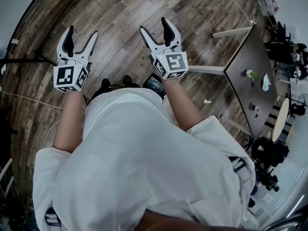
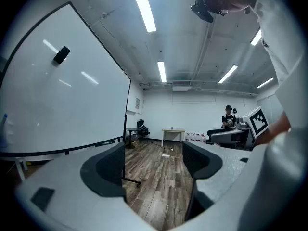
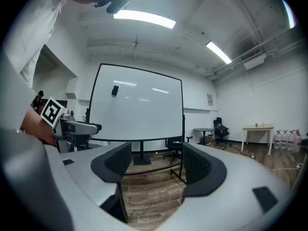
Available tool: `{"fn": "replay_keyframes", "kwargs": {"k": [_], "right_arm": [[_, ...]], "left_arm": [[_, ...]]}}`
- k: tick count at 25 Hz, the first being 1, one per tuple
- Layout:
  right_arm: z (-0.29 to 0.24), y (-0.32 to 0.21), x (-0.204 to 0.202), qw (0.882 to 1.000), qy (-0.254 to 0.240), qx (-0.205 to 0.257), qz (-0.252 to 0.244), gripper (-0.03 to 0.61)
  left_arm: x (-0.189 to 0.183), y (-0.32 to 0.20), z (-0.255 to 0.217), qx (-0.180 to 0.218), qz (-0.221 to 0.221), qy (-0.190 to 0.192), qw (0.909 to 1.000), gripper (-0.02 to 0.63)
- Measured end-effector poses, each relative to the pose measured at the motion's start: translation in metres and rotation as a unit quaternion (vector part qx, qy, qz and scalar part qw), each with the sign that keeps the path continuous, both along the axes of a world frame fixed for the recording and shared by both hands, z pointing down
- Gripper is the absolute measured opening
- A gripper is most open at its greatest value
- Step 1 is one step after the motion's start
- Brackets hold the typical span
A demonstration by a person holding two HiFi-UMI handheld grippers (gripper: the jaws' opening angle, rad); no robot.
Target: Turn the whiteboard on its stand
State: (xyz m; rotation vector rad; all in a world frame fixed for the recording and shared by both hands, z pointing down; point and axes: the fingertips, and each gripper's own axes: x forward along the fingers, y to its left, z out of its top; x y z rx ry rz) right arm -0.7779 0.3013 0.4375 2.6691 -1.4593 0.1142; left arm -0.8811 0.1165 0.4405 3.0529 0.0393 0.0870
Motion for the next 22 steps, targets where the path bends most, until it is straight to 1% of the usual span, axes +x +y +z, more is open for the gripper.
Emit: {"fn": "replay_keyframes", "kwargs": {"k": [5,9,12,14,22], "right_arm": [[0.0,0.001,-0.003,1.0,-0.001,0.006,0.004,0.308],[-0.001,0.013,-0.004,0.999,-0.012,0.045,0.002,0.325],[0.003,0.023,-0.003,0.999,-0.015,0.037,0.003,0.325],[0.005,0.034,0.002,0.999,-0.016,0.033,0.011,0.325],[0.0,0.08,0.021,0.999,-0.015,0.043,0.023,0.325]], "left_arm": [[-0.001,0.007,0.009,-0.012,0.018,-0.015,0.9997,0.357],[0.0,0.02,0.012,-0.006,0.037,-0.015,0.9992,0.357],[0.002,0.031,0.009,0.006,0.045,-0.01,0.9989,0.356],[0.009,0.04,0.009,0.004,0.052,-0.009,0.9986,0.356],[0.036,0.085,-0.001,0.004,0.075,-0.003,0.9972,0.356]]}}
